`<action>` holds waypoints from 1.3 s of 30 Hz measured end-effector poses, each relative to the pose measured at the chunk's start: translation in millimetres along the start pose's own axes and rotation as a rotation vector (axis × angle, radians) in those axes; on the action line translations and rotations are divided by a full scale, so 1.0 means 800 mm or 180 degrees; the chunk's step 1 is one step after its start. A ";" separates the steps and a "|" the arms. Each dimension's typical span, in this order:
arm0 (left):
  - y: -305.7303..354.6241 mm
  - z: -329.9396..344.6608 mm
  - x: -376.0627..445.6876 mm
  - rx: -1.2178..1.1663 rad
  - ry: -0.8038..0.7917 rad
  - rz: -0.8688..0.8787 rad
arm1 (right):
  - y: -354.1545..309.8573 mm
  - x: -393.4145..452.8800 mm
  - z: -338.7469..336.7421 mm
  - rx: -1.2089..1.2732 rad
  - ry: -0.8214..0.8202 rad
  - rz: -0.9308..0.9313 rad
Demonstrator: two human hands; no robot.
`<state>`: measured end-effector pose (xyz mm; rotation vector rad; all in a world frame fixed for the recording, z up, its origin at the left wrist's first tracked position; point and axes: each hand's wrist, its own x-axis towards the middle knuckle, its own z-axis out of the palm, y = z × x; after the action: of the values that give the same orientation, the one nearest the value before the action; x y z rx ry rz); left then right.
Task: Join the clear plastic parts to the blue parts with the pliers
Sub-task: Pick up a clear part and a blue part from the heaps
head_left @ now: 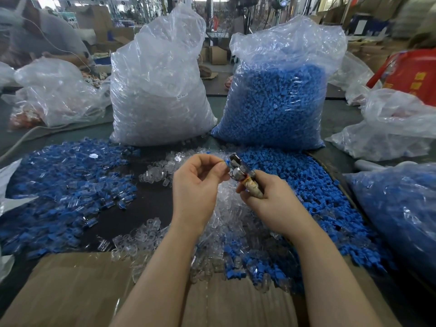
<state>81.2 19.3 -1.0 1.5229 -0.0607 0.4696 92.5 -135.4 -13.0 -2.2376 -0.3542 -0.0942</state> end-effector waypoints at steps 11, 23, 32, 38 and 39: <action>-0.002 -0.006 0.003 -0.0151 0.0007 0.0036 | -0.002 -0.002 0.002 0.0008 -0.0104 -0.0029; -0.001 -0.006 0.004 0.0008 -0.0252 0.0160 | -0.003 0.000 -0.001 0.0151 -0.0207 0.0018; 0.004 -0.005 0.001 -0.0016 -0.0248 0.0130 | -0.003 -0.002 0.003 0.0101 -0.0047 0.0030; 0.005 -0.004 0.001 -0.0127 -0.0242 -0.0308 | -0.002 0.000 0.003 -0.0248 0.0005 -0.0012; 0.004 -0.006 0.002 -0.0205 -0.0230 -0.0474 | -0.002 0.001 0.004 -0.0348 0.0055 -0.0037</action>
<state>80.7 24.5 2.4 1.4690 -0.0182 0.2914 92.6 -132.0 -13.6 -2.3414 -0.3605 -0.1422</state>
